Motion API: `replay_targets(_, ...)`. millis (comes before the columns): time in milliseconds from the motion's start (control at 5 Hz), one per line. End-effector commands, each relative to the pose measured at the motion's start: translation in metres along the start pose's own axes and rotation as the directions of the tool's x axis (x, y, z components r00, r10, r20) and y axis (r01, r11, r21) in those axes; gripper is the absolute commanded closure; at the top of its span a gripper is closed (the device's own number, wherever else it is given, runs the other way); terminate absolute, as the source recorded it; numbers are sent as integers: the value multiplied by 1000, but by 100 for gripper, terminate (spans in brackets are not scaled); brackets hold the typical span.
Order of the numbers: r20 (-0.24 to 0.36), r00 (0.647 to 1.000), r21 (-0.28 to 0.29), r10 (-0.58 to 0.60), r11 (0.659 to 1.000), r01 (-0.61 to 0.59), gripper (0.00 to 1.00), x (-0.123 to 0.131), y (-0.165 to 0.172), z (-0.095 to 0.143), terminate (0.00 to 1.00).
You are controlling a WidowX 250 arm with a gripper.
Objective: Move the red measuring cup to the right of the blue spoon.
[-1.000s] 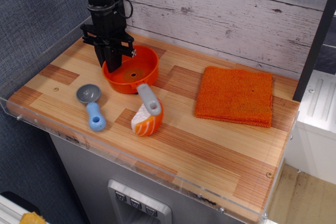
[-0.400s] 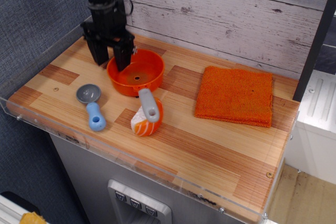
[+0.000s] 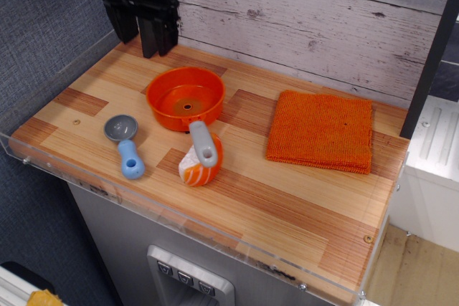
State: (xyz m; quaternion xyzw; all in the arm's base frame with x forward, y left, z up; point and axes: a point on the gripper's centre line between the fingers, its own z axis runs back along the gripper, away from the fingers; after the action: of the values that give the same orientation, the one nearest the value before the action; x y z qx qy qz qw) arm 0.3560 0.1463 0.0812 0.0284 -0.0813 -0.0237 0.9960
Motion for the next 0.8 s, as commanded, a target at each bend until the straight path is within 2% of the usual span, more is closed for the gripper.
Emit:
replay_targets(0, 202, 974, 39, -106, 994, 100, 0, 13, -17, 74, 0)
replay_targets(200, 282, 944, 25, -169, 985, 169, 0, 20, -35, 101, 0)
replay_targets(400, 299, 924, 26, -237, 970, 241, 0, 23, -59, 107, 0)
replay_targets(600, 299, 924, 26, -237, 970, 241, 0, 23, -59, 107, 0)
